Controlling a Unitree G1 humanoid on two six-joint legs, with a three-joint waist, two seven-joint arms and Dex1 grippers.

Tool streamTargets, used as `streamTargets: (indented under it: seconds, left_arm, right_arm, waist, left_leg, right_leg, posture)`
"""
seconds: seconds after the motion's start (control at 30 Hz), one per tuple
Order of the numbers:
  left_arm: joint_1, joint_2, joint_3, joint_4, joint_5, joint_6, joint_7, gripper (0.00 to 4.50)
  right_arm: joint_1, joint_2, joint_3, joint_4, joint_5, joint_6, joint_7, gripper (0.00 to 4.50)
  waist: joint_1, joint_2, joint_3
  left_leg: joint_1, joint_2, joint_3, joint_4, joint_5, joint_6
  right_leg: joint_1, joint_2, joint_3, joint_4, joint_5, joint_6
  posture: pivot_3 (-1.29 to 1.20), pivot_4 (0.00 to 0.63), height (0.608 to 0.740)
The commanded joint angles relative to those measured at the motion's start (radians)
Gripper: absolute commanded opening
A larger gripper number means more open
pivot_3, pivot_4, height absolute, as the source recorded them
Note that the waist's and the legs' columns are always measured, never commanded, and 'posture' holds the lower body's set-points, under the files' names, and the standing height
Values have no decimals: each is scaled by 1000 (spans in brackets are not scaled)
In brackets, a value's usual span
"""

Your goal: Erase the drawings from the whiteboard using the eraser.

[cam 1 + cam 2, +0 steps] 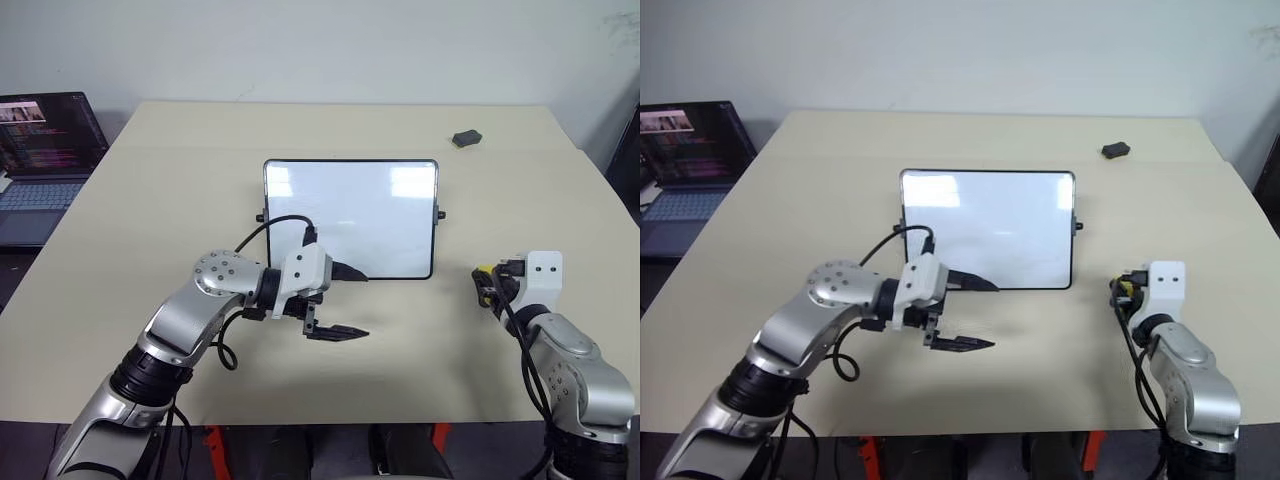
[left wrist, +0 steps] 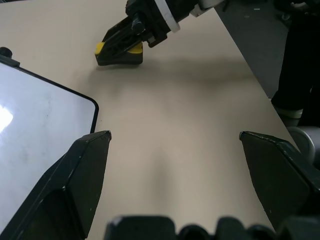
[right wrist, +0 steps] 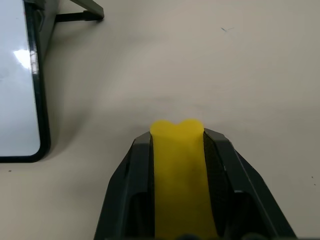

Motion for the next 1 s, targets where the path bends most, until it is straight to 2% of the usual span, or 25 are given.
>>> streamTargets:
  seconds: [0.03,0.17,0.2,0.27,0.47,0.7,0.83,0.93,1.0]
  left_arm:
    - [-15,-13,5,-9,9,-16,3,4500]
    - [-7,-17,10,-17,11,-6,9,4500]
    - [-5,-17,11,-19,11,-4,11,4500]
    - [2,-17,14,-26,8,4,18,4500]
    - [24,-17,27,-43,3,17,44,4500]
    - [89,-18,135,-86,-71,88,127,4500]
    - [169,-50,270,-131,-127,149,264,4500]
    - [307,-100,494,-147,-132,168,469,4500]
    - [360,-126,553,-174,-116,167,552,4500]
  right_arm:
    - [-20,-10,3,2,16,-17,10,994]
    - [-34,-9,15,26,13,-28,7,994]
    - [-36,-10,17,33,12,-31,8,1721]
    - [-35,-14,23,42,9,-39,11,2288]
    - [-37,-18,17,54,15,-73,16,4484]
    - [-55,-1,-22,-16,92,-174,57,4484]
    - [-48,19,-45,10,57,-315,15,4484]
    - [-70,6,-105,171,-13,-564,-24,4484]
    - [-86,-11,-153,277,-9,-664,-22,4484]
  waist:
    - [0,0,0]
    - [0,0,0]
    - [0,0,0]
    - [0,0,0]
    - [0,0,0]
    - [-1,0,0]
    - [0,0,0]
    - [-3,1,0]
    - [-1,0,0]
  left_leg:
    - [0,0,0,0,0,0]
    - [0,0,0,0,0,0]
    - [0,0,0,0,0,0]
    - [0,0,0,0,0,0]
    - [0,0,0,0,0,0]
    - [0,1,0,0,0,0]
    - [0,1,-1,0,0,0]
    - [0,1,0,0,0,0]
    - [1,1,1,0,0,0]
  right_leg:
    - [0,0,0,0,0,0]
    - [0,0,0,0,0,0]
    - [0,0,0,0,0,0]
    - [0,0,0,0,0,0]
    - [0,0,0,0,0,0]
    - [0,0,0,0,0,0]
    - [0,0,0,0,0,0]
    - [0,0,0,0,0,0]
    - [0,-1,1,0,0,0]
  posture:
    - [0,150,740]
    - [0,150,740]
    - [0,150,740]
    - [0,150,740]
    - [0,150,740]
    - [0,150,740]
    - [0,150,740]
    - [0,150,740]
    - [0,150,740]
